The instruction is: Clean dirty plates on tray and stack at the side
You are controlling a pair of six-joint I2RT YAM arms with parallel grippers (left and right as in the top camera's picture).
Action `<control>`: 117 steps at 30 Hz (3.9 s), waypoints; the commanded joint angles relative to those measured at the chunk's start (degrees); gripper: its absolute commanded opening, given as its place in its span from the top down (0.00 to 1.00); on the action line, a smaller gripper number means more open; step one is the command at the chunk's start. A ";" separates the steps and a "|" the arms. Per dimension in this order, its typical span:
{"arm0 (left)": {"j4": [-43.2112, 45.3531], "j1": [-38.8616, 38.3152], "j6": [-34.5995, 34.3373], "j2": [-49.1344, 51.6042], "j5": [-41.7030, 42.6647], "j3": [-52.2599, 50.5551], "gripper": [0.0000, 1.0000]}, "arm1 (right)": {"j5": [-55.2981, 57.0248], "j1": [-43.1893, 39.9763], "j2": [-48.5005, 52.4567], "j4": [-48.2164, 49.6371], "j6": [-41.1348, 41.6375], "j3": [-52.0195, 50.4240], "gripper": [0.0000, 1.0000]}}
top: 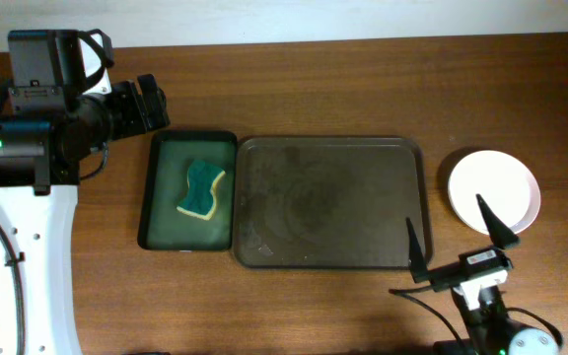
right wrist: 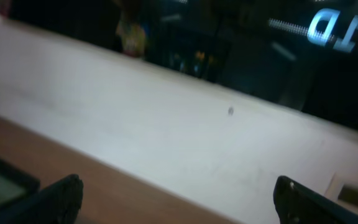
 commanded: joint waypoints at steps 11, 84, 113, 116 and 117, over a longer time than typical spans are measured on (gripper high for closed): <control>0.09 0.13 0.92 -0.48 -0.44 0.00 0.01 | 13.05 -0.15 -0.72 0.98 10.43 -14.10 0.02; 72.43 1.99 0.70 -86.77 5.68 -82.97 0.01 | 12.90 -0.15 -0.70 -7.23 10.40 -14.10 0.02; 66.27 2.01 -1.01 -86.75 -6.47 -109.46 0.01 | 12.90 -0.15 -0.70 -7.23 10.40 -14.10 0.02; 66.29 2.01 -1.01 -86.73 -6.47 -109.46 0.01 | 12.90 -0.15 -0.70 -7.23 10.40 -14.10 0.02; 66.27 2.01 -1.01 -86.73 -6.47 -109.46 0.01 | 12.90 -0.15 -0.70 -7.23 10.40 -14.10 0.02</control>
